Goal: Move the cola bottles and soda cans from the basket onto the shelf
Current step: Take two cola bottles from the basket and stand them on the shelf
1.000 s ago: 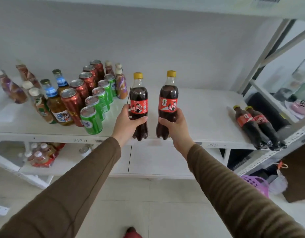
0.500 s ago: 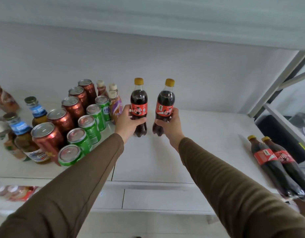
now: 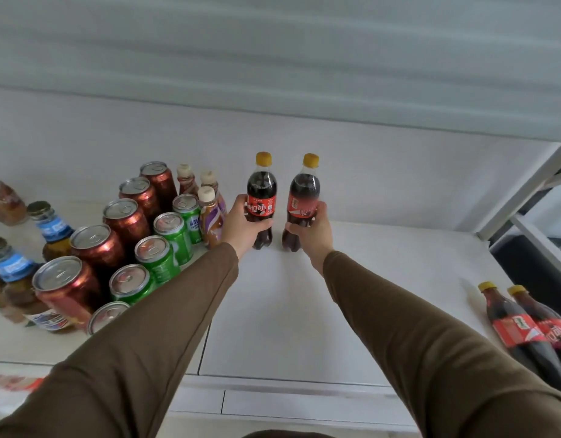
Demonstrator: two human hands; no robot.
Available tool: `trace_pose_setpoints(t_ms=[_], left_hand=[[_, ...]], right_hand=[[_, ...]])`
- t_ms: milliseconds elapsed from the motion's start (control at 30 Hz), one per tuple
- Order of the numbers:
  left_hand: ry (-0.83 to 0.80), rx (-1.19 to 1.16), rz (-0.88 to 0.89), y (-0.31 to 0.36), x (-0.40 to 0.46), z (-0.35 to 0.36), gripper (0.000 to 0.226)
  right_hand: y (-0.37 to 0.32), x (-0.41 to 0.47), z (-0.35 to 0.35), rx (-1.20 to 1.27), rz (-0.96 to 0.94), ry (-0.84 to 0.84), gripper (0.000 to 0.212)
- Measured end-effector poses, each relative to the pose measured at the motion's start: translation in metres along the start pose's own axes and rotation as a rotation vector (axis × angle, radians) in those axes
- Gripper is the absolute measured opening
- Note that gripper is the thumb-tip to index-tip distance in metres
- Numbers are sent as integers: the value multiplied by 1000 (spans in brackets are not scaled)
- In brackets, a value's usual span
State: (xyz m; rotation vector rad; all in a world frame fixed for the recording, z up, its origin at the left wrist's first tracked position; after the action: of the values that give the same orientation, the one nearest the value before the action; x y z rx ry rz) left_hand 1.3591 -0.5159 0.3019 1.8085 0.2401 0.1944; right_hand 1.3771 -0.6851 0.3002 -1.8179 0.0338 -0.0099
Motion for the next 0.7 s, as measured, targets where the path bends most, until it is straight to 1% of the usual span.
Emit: trace_pose_setpoints(t_ms=[433,500,633,700], left_hand=[[-15,31,6,-2,9,7,68],[-23,33,-3,-2,7,7,72],[-49,29,-34,-7,-3,6,91],[-48,43,-42,-12,-13,6,97]], right_hand=[[7,14,5,-89,-27,14,69],[7,13,4,-95,-17,2,72],[8,1,-1,-66,20,-26,83],[11,-8,-2,-70,42,1,89]])
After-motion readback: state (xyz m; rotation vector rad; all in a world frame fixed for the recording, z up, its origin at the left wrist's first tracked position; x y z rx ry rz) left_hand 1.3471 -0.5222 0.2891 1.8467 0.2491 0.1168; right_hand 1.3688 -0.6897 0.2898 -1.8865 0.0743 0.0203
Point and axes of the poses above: each hand's wrist, its own x-axis towards the middle knuckle, its own z-axis out of the palm, y = z × x, the point moved 1 cm from there along x, towards the middle knuckle, and after that the axes turned 1 degree about -x, right-handed, at the moved point
